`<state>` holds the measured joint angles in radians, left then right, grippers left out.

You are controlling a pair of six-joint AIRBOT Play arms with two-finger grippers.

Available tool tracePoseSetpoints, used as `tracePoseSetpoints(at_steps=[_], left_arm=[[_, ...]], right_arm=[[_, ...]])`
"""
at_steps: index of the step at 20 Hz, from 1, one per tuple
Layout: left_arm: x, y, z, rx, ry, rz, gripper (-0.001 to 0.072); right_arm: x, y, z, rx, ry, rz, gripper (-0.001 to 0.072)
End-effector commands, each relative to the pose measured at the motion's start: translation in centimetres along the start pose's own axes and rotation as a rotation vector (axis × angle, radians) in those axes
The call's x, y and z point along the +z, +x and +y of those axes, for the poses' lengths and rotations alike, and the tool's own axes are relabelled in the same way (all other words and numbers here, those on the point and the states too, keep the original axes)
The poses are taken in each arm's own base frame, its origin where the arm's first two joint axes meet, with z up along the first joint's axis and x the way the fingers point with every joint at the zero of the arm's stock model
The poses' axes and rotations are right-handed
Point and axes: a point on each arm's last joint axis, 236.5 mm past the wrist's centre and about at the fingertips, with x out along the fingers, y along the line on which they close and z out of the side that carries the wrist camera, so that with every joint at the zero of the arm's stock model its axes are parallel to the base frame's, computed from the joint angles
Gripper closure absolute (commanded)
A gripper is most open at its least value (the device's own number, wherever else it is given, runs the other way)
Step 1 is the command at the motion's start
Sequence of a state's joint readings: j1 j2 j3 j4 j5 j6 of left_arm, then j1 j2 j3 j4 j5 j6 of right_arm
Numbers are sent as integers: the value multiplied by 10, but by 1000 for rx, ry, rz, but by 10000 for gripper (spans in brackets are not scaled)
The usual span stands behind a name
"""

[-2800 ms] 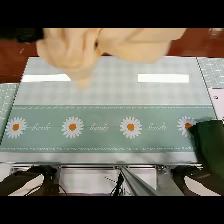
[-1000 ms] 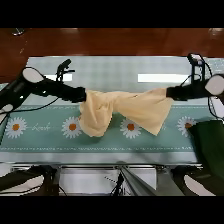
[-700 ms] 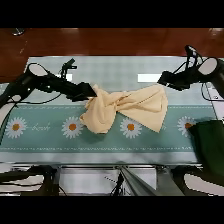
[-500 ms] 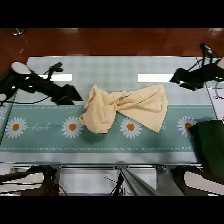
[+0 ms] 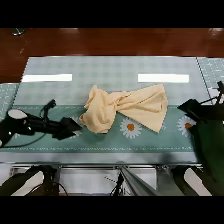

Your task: Fold the shirts.

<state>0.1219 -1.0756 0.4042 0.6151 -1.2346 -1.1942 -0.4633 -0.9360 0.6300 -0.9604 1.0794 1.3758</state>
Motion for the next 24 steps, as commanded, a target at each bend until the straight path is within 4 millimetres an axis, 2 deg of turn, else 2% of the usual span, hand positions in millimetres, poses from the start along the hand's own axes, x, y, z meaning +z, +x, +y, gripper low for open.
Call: tracePoseSetpoints(at_steps=[1, 5, 10, 11, 12, 13, 15, 17, 20, 24], left_arm=[[-17, 43, -1, -53, -59, -89, 5], [3, 74, -23, 6, 66, -230, 5], [50, 72, -72, 11, 206, -371, 12], [57, 71, -81, 9, 265, -378, 247], [59, 68, -92, 10, 387, -371, 680], [63, 62, -107, -6, 468, -380, 684], [73, 46, -133, -67, 490, -386, 684], [85, 26, -149, -112, 493, -405, 684], [93, 8, -153, -147, 478, -405, 683], [83, 10, -148, -152, 488, -353, 683]], right_arm=[[-33, 16, 13, 139, 69, -27, 80], [-54, 23, 10, 141, 76, 36, 81], [-56, 22, 10, 143, 73, 46, 80], [-56, 23, 10, 142, 73, 45, 81], [-56, 23, 10, 141, 72, 45, 81], [-56, 23, 9, 138, 71, 43, 80], [-50, 23, 8, 136, 75, 18, 81], [-29, 19, 11, 141, 83, -55, 81], [7, 15, 11, 129, 89, -122, 80], [44, 37, 18, 128, 71, -57, 81]])
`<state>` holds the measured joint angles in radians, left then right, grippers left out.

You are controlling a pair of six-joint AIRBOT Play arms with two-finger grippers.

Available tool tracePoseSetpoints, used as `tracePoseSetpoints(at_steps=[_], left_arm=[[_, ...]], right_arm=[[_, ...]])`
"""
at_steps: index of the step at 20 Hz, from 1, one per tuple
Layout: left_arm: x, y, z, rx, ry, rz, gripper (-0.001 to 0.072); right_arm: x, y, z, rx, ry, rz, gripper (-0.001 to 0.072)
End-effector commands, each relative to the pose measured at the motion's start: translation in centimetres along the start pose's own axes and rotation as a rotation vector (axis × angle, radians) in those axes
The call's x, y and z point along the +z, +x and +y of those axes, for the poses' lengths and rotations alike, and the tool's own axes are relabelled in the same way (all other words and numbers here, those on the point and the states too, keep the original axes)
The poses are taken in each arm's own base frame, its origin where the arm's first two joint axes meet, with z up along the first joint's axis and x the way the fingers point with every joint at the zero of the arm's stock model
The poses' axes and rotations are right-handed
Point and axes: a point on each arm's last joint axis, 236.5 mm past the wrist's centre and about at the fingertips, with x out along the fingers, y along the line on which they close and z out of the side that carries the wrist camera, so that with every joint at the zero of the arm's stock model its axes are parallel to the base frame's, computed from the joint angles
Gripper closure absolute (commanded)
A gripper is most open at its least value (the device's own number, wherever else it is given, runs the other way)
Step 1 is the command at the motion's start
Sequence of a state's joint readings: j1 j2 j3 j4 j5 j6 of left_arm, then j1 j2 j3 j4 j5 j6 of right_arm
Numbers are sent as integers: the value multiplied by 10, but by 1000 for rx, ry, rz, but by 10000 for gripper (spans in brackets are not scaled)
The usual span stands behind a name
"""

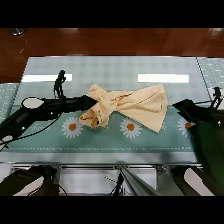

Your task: Fold the shirts.

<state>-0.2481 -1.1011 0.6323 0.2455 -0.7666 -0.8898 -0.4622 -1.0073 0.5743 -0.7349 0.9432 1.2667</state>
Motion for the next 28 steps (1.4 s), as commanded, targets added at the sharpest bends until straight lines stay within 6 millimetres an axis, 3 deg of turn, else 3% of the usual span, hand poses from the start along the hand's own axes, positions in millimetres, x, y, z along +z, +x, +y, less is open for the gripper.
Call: tracePoseSetpoints(at_steps=[1, 8, 13, 14, 15, 16, 17, 20, 22, 25, 27, 28], left_arm=[[-3, -4, -4, -27, 7, 31, 683], [-5, -2, -2, -26, 0, 40, 683], [-5, -1, -2, -26, -1, 40, 683], [-5, -1, -2, -26, -2, 41, 683], [-5, -1, -2, -26, -1, 41, 683], [-5, -1, -2, -25, -1, 40, 683], [-2, -3, 1, -21, -6, 32, 683], [31, -24, 1, -40, -34, -30, 683], [91, -60, -19, -85, -12, -142, 683], [199, -146, -96, -192, 121, -405, 683], [246, -214, -159, -218, 255, -558, 683], [258, -245, -191, -227, 331, -621, 684]], right_arm=[[31, 27, 8, -1, -21, 46, 81], [62, 108, 43, 19, -82, 178, 81], [53, 145, 53, 21, -86, 251, 81], [49, 151, 57, 23, -97, 263, 119], [47, 154, 61, 26, -109, 268, 274], [48, 154, 66, 31, -123, 264, 521], [50, 151, 71, 44, -143, 271, 689], [69, 118, 100, 63, -267, 288, 690], [97, 78, 138, 67, -394, 223, 690], [142, -9, 220, 118, -560, 6, 690], [148, -78, 269, 152, -670, -123, 690], [142, -113, 286, 162, -720, -180, 690]])
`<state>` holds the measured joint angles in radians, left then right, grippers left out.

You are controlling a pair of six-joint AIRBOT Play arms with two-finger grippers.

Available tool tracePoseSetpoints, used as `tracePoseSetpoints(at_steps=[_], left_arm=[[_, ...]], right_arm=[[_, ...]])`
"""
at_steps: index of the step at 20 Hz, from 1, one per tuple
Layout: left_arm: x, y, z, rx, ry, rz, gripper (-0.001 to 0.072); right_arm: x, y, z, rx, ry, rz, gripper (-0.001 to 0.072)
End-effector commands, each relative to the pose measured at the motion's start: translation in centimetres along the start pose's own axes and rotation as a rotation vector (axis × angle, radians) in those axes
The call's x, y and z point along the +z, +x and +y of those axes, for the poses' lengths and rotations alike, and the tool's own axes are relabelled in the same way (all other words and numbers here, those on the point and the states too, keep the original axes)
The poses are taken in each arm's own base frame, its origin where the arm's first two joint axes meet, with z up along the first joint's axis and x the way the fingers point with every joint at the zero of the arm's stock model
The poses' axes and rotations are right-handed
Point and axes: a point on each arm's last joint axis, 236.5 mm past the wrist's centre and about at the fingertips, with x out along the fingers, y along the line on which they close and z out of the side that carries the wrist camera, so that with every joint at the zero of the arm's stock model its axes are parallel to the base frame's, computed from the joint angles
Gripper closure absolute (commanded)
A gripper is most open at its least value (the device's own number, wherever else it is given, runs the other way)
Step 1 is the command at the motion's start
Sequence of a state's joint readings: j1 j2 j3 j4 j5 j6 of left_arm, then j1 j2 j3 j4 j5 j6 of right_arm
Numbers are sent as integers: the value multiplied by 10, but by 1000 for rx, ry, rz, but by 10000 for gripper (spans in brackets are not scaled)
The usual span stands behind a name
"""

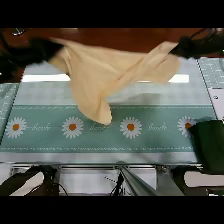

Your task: Fold the shirts.

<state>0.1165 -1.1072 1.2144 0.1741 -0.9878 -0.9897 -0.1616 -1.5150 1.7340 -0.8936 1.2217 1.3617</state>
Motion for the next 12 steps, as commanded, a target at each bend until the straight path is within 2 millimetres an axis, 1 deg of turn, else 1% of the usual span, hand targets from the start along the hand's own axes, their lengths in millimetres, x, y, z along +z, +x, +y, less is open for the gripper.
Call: tracePoseSetpoints(at_steps=[1, 2, 3, 4, 5, 6, 7, 8, 9, 10, 12], left_arm=[[114, -62, -109, -81, 229, -227, 684], [135, -84, -140, -88, 294, -281, 683], [147, -103, -166, -91, 339, -318, 683], [154, -123, -189, -85, 379, -341, 683], [154, -138, -206, -66, 404, -345, 683], [150, -153, -219, -28, 432, -338, 683], [142, -164, -226, 24, 467, -326, 684], [134, -174, -227, 99, 505, -318, 683], [127, -182, -225, 177, 536, -319, 684], [123, -190, -222, 267, 542, -332, 683], [109, -198, -226, 370, 588, -338, 683]], right_arm=[[35, -109, 72, -38, -199, -177, 689], [32, -140, 89, -60, -245, -221, 690], [28, -168, 102, -92, -286, -266, 690], [21, -199, 116, -124, -327, -313, 689], [12, -226, 131, -144, -364, -356, 690], [1, -255, 145, -170, -399, -400, 690], [-11, -279, 155, -196, -428, -435, 689], [-27, -302, 164, -227, -452, -463, 690], [-45, -320, 170, -252, -462, -475, 689], [-62, -333, 175, -269, -463, -478, 689], [-93, -353, 182, -290, -461, -481, 689]])
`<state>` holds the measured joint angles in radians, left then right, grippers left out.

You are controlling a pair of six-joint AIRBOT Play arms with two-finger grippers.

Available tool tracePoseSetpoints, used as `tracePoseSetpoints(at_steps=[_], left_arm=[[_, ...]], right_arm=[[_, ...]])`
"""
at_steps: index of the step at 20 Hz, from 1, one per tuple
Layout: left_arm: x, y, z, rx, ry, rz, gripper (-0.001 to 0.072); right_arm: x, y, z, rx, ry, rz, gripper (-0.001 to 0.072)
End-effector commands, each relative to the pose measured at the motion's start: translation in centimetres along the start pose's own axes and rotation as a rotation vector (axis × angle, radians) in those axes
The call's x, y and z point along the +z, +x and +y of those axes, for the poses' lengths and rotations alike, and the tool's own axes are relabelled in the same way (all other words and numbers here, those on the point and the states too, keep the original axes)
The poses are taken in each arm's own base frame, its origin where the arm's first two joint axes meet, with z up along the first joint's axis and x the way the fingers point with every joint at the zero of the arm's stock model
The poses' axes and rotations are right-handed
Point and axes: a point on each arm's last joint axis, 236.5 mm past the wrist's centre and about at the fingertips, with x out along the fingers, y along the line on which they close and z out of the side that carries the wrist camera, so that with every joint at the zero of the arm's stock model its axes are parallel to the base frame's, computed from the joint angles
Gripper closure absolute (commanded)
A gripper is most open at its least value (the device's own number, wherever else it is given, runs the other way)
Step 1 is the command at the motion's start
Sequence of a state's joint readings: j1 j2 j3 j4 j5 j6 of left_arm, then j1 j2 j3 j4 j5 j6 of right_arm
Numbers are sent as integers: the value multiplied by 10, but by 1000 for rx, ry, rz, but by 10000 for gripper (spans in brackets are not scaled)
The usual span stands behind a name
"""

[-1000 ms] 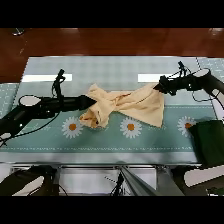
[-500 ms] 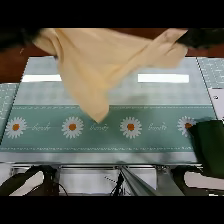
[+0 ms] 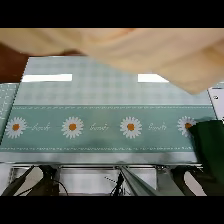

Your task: Fold the shirts.

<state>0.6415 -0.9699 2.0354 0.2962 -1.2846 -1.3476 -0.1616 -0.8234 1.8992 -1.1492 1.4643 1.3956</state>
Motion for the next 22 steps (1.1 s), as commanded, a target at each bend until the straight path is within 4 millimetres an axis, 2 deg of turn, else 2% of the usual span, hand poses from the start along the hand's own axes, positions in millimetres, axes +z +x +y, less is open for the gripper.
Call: tracePoseSetpoints(at_steps=[1, 3, 5, 6, 9, 10, 12, 14, 15, 17, 19, 22], left_arm=[[-14, -29, -4, 215, 108, 59, 683], [-37, -39, 0, 284, 143, 150, 683], [-68, -42, 7, 294, 106, 253, 683], [-90, -39, 8, 261, 79, 322, 683], [-184, -25, 12, 135, -82, 606, 683], [-216, -19, 19, 115, -135, 685, 683], [-280, -4, 48, 133, -229, 811, 683], [-337, 16, 84, 186, -338, 857, 683], [-364, 27, 99, 207, -406, 860, 683], [-410, 46, 112, 220, -519, 862, 683], [-451, 64, 128, 249, -538, 882, 682], [-497, 91, 139, 270, -607, 908, 682]], right_arm=[[-26, -70, 18, -71, -20, -13, 689], [-53, -78, 25, -66, 13, 30, 689], [-100, -67, 29, -41, 76, 150, 689], [-126, -58, 30, -26, 112, 213, 689], [-217, -23, 34, 26, 242, 423, 690], [-247, -10, 32, 31, 279, 487, 689], [-298, 20, 21, 9, 342, 580, 689], [-343, 50, 1, -49, 397, 637, 689], [-361, 65, -9, -76, 415, 657, 689], [-387, 95, -30, -125, 443, 694, 689], [-396, 128, -47, -152, 474, 707, 689], [-415, 182, -68, -173, 552, 732, 688]])
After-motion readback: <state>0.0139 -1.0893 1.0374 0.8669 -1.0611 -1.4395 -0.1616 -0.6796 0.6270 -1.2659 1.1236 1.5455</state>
